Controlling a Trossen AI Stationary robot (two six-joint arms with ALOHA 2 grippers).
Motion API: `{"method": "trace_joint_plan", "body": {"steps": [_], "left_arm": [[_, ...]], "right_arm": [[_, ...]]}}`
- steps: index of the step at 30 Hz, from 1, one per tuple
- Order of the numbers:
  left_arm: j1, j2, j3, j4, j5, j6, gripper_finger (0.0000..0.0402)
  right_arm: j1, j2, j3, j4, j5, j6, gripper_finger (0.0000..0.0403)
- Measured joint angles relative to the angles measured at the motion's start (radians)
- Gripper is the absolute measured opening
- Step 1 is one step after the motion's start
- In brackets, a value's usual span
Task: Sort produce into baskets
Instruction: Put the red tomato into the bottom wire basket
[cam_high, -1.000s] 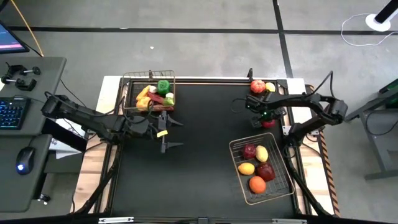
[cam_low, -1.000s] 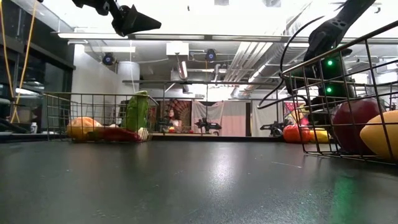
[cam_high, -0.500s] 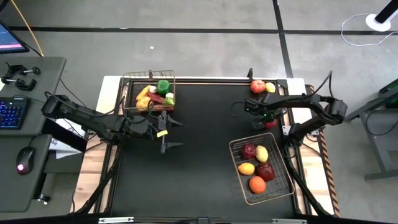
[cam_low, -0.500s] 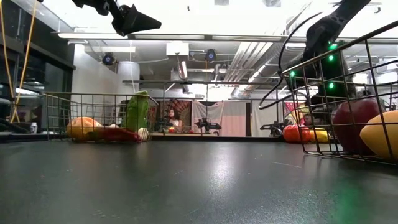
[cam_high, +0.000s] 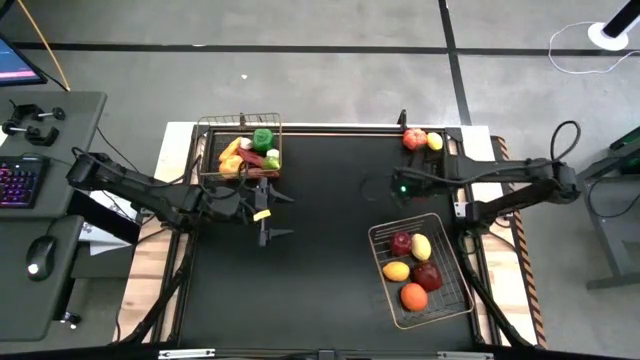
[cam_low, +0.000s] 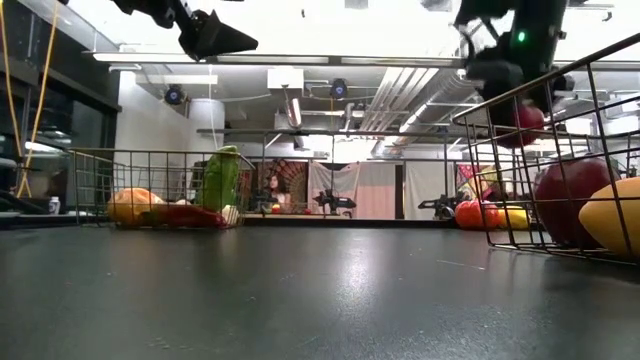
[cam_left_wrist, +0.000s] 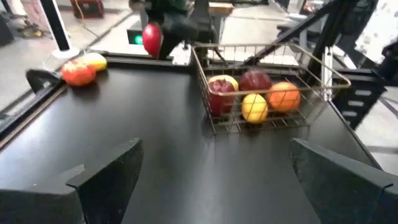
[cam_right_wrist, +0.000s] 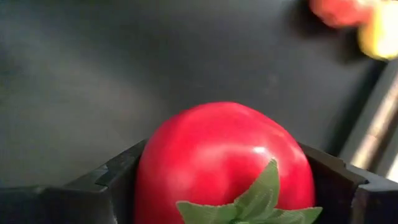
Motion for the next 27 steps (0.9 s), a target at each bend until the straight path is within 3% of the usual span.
{"method": "trace_joint_plan", "body": {"steps": [6,15,22,27], "left_arm": [[0.0,0.0,0.0,-0.064,0.081,-0.01,0.0392],[0.001,0.0,0.0,-0.05,0.083,0.016,0.0392],[0.001,0.0,0.0,-0.051,0.081,0.017,0.0392],[0.001,0.0,0.0,-0.051,0.081,0.017,0.0392]], "right_arm": [[0.16,-0.01,-0.019,0.144,0.018,0.048,0.0305],[0.3,-0.009,-0.018,0.254,0.015,0.068,0.0312],[0.427,-0.009,-0.017,0.424,-0.145,0.049,0.031],[0.527,-0.009,-0.016,0.429,-0.166,0.13,0.0316]]}}
